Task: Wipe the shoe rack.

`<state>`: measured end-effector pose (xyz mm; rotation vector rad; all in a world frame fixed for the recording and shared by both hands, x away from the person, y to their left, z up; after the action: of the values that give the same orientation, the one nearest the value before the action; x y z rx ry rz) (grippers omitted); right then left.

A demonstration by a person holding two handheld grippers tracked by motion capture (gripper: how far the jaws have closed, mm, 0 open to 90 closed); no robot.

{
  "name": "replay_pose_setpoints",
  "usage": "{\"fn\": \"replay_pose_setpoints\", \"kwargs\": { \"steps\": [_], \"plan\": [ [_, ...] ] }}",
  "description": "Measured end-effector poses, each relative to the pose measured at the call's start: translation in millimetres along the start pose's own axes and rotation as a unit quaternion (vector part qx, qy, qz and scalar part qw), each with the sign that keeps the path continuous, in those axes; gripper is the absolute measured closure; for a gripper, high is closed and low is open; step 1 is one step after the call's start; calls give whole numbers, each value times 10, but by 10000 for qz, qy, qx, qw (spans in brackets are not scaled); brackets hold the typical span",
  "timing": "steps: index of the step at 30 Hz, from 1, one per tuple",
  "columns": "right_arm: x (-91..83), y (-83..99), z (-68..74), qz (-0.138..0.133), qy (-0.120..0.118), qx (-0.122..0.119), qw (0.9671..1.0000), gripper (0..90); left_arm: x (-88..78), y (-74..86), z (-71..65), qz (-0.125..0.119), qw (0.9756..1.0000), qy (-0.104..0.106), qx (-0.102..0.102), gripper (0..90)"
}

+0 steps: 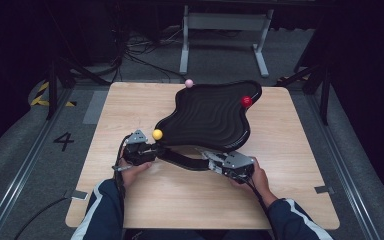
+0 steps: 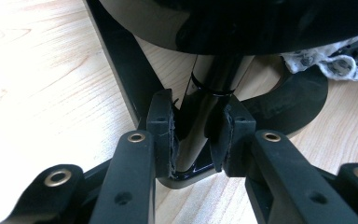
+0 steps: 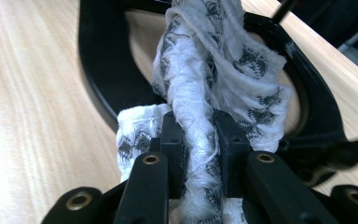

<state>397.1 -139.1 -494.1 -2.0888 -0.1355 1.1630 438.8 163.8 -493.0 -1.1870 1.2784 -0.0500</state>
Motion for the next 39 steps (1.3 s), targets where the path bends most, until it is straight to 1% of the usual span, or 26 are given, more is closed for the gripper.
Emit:
{"fn": "replay_pose_setpoints", "kwargs": {
  "steps": [3, 6, 7, 8, 10, 11, 14, 18, 20, 21, 26, 27, 28, 30, 33, 34, 36, 39],
  "plan": [
    [9, 11, -29, 31, 63, -6, 10000, 767, 1, 1, 1, 21, 10000, -4, 8, 708],
    [7, 63, -147, 81, 256, 139, 9995, 767, 2, 4, 6, 31, 10000, -4, 43, 708],
    [6, 77, -176, 105, 306, 175, 9993, 767, 5, 4, 4, 26, 10000, 16, 26, 708],
    [3, 100, -231, 135, 355, 276, 9989, 767, 12, 6, 0, -7, 10000, 57, 2, 708],
    [-2, 138, -309, 201, 456, 397, 9980, 767, 10, 8, -1, 7, 10000, 55, -4, 708],
    [-4, 164, -354, 235, 504, 420, 9976, 767, 10, 8, 0, 9, 10000, 48, -2, 708],
    [-14, 229, -430, 286, 534, 507, 9969, 767, 13, 5, -3, 50, 10000, 37, 30, 709],
    [-10, 236, -415, 286, 490, 510, 9971, 765, 15, 7, -6, 58, 10000, 59, 12, 708],
    [-15, 225, -373, 274, 477, 416, 9976, 766, 12, 8, -5, 88, 9999, 59, 20, 708],
    [-20, 215, -347, 268, 457, 373, 9979, 767, 16, 8, -6, 64, 9999, 77, 18, 708],
    [-39, 157, -229, 176, 259, 193, 9993, 768, 11, 10, -5, 101, 9999, 66, 37, 708],
    [-39, 157, -229, 176, 259, 193, 9993, 768, 11, 10, -5, 101, 9999, 66, 37, 708],
    [-43, 145, -205, 140, 196, 205, 9995, 768, 14, 9, -6, 80, 9999, 71, 38, 708],
    [-39, 133, -180, 104, 161, 150, 9997, 769, 14, 9, -5, 84, 9999, 68, 49, 709],
    [-38, 137, -196, 88, 115, 196, 9997, 771, 20, 6, -13, 69, 9999, 51, 71, 712],
    [-39, 140, -206, 106, 108, 225, 9996, 771, 16, 7, -14, 101, 9999, 37, 76, 712],
    [-33, 148, -245, 132, 184, 257, 9994, 771, 17, 8, -15, 96, 9999, 38, 67, 712],
    [-23, 178, -317, 190, 315, 373, 9986, 771, 16, 8, -16, 106, 9999, 31, 65, 712]
  ]
}}
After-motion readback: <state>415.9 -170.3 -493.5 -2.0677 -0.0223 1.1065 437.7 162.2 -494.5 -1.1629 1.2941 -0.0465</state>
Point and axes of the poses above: each handheld gripper's, and its own axes: x roughly forward along the jaws, y roughly out of its underside, z roughly to its left, the point moved 4 cm from there along x, roughly forward along the jaws, and after that the axes turned 12 degrees about z, right-handed, at the moved point
